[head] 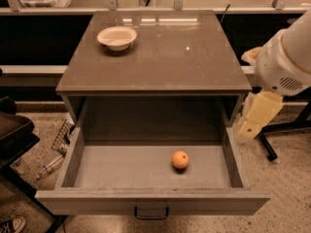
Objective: Pick orange from top drawer and place on counter
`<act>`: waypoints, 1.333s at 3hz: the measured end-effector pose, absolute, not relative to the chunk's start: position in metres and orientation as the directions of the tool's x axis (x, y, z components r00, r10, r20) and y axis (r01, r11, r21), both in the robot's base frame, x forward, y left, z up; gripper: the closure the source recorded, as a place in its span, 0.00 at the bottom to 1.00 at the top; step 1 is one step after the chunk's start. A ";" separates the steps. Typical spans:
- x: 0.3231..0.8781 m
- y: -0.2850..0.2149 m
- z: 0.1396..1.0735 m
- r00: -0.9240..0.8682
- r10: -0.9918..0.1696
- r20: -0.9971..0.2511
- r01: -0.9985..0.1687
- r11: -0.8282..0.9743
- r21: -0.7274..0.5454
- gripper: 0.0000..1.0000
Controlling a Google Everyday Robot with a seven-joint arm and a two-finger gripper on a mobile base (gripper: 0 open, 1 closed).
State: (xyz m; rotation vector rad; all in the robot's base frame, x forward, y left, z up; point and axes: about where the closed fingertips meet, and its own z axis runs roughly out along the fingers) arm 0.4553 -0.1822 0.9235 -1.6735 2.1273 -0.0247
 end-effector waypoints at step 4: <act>0.499 -0.122 0.765 -0.165 -0.821 -0.546 -0.930 0.313 -0.190 0.00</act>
Offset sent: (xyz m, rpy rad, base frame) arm 0.0527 0.0626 -0.1740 0.2988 -0.0224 0.0268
